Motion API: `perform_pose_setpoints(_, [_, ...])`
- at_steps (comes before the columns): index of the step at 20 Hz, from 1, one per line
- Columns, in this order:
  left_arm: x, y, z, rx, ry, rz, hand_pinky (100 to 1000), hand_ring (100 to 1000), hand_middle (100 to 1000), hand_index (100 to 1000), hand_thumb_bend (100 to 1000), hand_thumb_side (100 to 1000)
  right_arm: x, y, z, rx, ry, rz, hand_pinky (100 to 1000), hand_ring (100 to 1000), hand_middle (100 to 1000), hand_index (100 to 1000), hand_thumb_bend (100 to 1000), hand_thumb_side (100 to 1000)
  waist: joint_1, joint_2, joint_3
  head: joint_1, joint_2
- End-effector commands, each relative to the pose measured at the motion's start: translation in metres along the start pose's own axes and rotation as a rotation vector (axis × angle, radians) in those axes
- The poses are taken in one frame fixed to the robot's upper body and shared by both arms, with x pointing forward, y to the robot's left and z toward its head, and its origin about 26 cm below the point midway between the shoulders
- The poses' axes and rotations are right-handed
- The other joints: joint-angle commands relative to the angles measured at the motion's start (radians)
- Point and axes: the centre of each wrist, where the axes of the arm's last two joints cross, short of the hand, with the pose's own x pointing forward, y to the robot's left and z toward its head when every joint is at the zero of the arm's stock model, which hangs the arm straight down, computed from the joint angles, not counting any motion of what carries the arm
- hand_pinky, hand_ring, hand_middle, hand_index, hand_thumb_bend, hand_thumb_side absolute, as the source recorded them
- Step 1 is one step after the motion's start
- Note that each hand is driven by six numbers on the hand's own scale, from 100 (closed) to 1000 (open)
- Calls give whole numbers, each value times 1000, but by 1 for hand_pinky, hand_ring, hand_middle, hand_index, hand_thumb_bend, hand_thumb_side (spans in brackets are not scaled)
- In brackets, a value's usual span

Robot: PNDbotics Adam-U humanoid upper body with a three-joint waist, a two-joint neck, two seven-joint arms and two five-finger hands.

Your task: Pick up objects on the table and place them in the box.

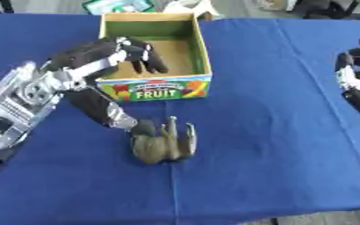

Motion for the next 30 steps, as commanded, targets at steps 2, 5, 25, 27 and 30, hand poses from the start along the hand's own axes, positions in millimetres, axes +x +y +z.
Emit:
perform_pose_setpoints(2, [-1, -3, -6, -28, -2, -30, 646, 702, 686, 786, 753, 608, 6, -3, -5, 5, -25, 6, 569, 692, 652, 786, 262, 261, -2, -13, -4, 0, -6])
perform_pose_setpoints(5, [-5, -10, -9, -49, 7, -35, 644, 699, 685, 785, 756, 603, 6, -3, -6, 6, -26, 6, 569, 692, 652, 786, 263, 262, -3, -11, -5, -1, -7])
perform_pose_setpoints(25, [-30, -57, -17, -136, 101, 6, 625, 683, 672, 777, 763, 581, 6, -3, -5, 6, -26, 5, 569, 691, 651, 784, 262, 261, -5, -4, -7, 2, -4])
perform_pose_setpoints(27, [-32, -61, -17, -144, 110, 12, 624, 682, 672, 777, 763, 580, 6, -3, -5, 6, -26, 4, 568, 691, 651, 784, 262, 261, -4, -3, -7, 2, -4])
perform_pose_setpoints(30, [-36, -68, -18, -159, 126, 24, 624, 683, 673, 777, 765, 579, 6, -3, -6, 7, -26, 4, 568, 691, 651, 784, 261, 262, -4, -3, -8, 2, -3])
